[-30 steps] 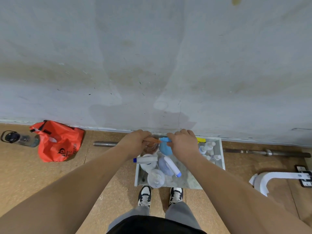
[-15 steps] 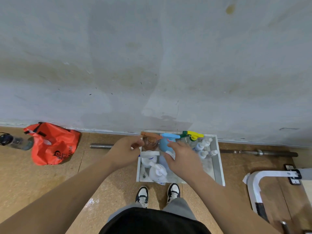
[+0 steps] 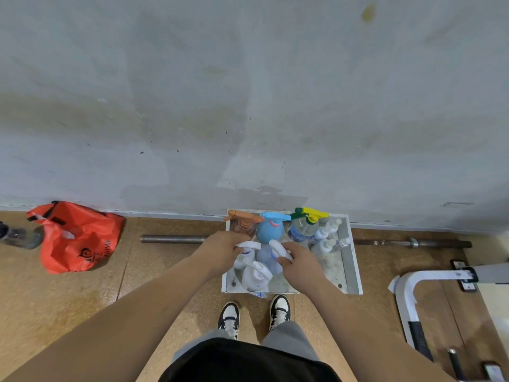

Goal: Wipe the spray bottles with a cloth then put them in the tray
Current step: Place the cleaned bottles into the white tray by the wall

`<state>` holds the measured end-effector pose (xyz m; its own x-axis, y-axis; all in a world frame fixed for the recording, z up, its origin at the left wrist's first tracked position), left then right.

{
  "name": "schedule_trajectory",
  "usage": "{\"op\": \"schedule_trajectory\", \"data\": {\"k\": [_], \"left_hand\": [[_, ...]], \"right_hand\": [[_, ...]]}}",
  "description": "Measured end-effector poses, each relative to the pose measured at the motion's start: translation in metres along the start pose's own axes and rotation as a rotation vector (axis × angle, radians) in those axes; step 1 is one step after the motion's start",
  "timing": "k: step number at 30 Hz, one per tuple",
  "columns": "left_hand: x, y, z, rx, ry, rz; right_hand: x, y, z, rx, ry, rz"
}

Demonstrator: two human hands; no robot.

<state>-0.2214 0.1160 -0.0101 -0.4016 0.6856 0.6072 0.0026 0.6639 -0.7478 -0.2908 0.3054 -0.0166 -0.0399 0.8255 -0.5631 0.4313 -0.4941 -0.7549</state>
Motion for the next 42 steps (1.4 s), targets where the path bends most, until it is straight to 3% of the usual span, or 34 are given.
{"op": "schedule_trajectory", "data": {"k": [13, 16, 20, 23, 25, 28, 30, 36, 39, 42], "left_hand": [[0.0, -0.003, 0.006, -0.052, 0.047, 0.082], [0.02, -0.018, -0.002, 0.013, 0.154, 0.062], [0.061, -0.044, -0.024, 0.22, 0.4, 0.139], [0.078, -0.017, -0.04, 0.03, 0.468, 0.204], [0.076, 0.004, -0.046, -0.092, 0.47, 0.246], [0.072, 0.016, -0.046, -0.118, 0.434, 0.264], [0.074, 0.016, -0.043, -0.1, 0.421, 0.265], [0.078, 0.026, -0.044, -0.132, 0.428, 0.277], [0.086, 0.029, -0.04, -0.128, 0.392, 0.311], [0.092, 0.031, -0.03, -0.105, 0.313, 0.321]], "right_hand": [[-0.004, 0.006, 0.006, -0.011, -0.076, -0.012], [-0.007, 0.009, 0.01, -0.07, -0.126, -0.091], [-0.016, 0.012, 0.011, -0.101, -0.208, -0.106], [-0.005, 0.006, 0.015, -0.025, -0.094, -0.018], [0.011, -0.002, 0.018, 0.037, 0.117, 0.147], [0.028, 0.001, 0.011, 0.002, 0.405, 0.465], [0.032, 0.001, 0.007, -0.043, 0.433, 0.514], [0.026, -0.014, 0.006, -0.11, -0.187, -0.283], [0.029, -0.017, 0.006, -0.103, -0.262, -0.451], [0.031, -0.036, 0.012, -0.011, -0.251, -0.461]]}}
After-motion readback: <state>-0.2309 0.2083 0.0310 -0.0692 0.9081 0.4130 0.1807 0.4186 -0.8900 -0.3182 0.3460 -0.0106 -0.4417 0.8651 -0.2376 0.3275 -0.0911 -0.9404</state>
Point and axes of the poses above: each hand's wrist, its own z-axis towards the middle knuckle, its own y-axis out of the palm, x = y × z, the point moved 10 cm from there along z, towards the middle knuckle, and after that the axes turned 14 degrees about x, right-handed, at the moved point
